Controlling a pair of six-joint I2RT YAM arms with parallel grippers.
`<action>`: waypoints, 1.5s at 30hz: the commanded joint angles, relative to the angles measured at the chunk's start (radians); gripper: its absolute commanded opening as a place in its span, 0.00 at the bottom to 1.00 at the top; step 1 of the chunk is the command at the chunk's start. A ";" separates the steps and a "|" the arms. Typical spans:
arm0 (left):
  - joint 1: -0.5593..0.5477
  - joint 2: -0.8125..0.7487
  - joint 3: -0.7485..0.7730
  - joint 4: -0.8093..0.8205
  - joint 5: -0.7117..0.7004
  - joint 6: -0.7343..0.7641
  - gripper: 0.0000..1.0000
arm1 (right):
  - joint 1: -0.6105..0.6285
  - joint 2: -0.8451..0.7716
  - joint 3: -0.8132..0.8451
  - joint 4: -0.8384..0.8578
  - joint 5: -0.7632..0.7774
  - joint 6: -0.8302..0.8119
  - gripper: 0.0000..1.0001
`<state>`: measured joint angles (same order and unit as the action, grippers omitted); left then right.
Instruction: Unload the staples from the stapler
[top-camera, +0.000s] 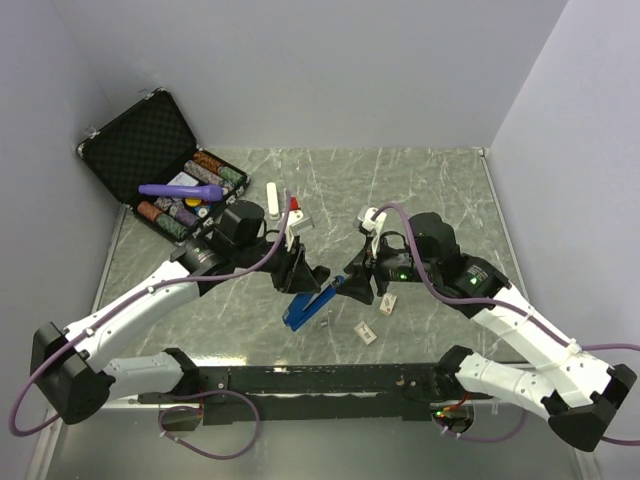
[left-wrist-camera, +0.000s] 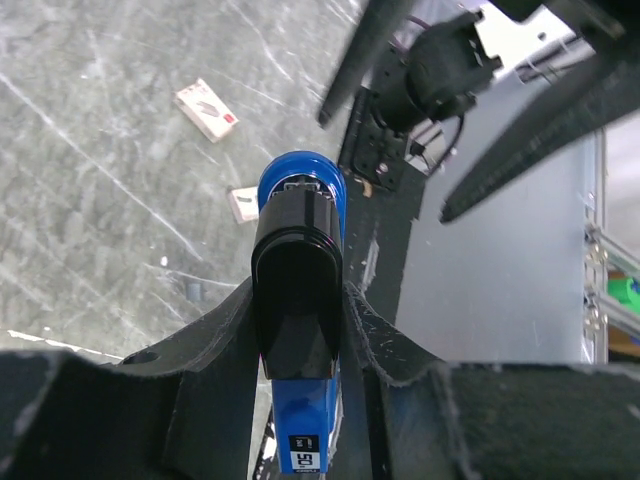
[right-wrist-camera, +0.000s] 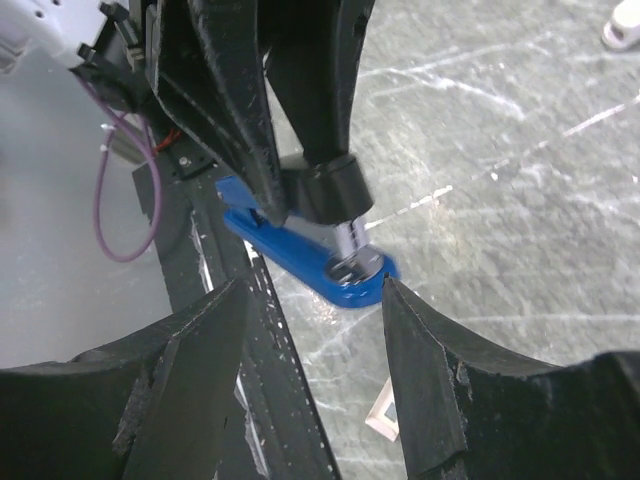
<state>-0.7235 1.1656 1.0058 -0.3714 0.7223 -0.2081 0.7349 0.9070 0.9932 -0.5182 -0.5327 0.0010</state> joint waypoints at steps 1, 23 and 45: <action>-0.002 -0.063 0.005 0.039 0.115 0.041 0.01 | -0.003 0.013 0.061 0.026 -0.055 -0.038 0.63; -0.002 -0.116 -0.035 0.084 0.243 0.041 0.01 | 0.061 0.101 0.056 0.089 -0.159 -0.024 0.52; -0.002 -0.207 -0.053 0.259 0.034 -0.086 0.01 | 0.081 -0.019 -0.205 0.198 -0.208 0.083 0.00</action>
<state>-0.7341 1.0439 0.9356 -0.3431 0.8417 -0.2058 0.8005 0.9268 0.8612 -0.3401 -0.7048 0.0402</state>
